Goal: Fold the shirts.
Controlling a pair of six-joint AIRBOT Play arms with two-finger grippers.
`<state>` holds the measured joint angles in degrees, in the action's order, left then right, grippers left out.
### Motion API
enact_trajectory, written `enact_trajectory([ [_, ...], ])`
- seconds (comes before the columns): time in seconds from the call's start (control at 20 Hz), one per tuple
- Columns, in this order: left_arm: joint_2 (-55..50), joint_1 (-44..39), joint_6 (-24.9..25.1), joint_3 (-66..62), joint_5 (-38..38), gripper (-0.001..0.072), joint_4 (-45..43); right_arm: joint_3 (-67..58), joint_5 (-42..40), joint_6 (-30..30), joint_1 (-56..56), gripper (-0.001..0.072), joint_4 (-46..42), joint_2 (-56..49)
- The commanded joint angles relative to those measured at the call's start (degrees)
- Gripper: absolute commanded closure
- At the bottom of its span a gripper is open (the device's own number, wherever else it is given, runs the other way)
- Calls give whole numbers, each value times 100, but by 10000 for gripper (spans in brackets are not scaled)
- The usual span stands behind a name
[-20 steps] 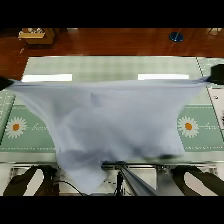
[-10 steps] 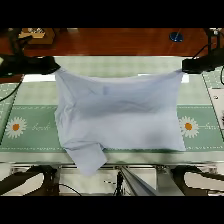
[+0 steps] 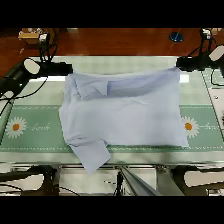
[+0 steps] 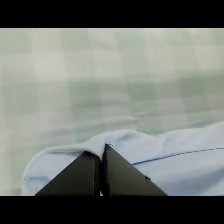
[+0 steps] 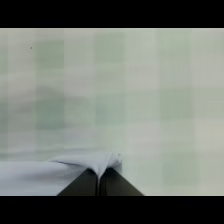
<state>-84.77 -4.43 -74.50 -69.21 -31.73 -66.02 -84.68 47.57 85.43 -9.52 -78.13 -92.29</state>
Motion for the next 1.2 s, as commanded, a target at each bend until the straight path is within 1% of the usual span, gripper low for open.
enact_trajectory([
  [0.0,-168,116,-378,2,256,686,-133,2,-79,391,-212,695,-33,-184],
  [0.05,-127,149,-487,0,334,687,-136,0,-68,391,-258,695,-13,-177],
  [0.2,-79,195,-461,0,494,686,-133,2,63,328,-286,695,26,-184],
  [0.45,-297,2,-470,2,411,686,-129,2,284,221,-96,695,131,-184],
  [0.55,-284,-17,-466,-4,313,686,-131,0,527,214,-96,695,116,-166],
  [0.6,-216,-7,-463,-33,131,686,-136,0,763,118,-105,695,111,-127],
  [0.7,-4,63,-476,-186,-654,687,-221,0,1373,-223,-116,695,33,42],
  [0.85,251,210,-1014,-374,-2210,687,-315,0,2076,-313,-146,695,-282,289],
  [0.95,247,232,-1132,-345,-2973,687,-387,2,2594,-313,-162,695,-365,264],
  [1.05,221,225,-1137,-192,-3204,686,-391,17,3091,-315,-162,695,-466,142],
  [1.15,142,227,-1237,-17,-3178,686,-389,20,3248,-313,-162,695,-490,-22],
])
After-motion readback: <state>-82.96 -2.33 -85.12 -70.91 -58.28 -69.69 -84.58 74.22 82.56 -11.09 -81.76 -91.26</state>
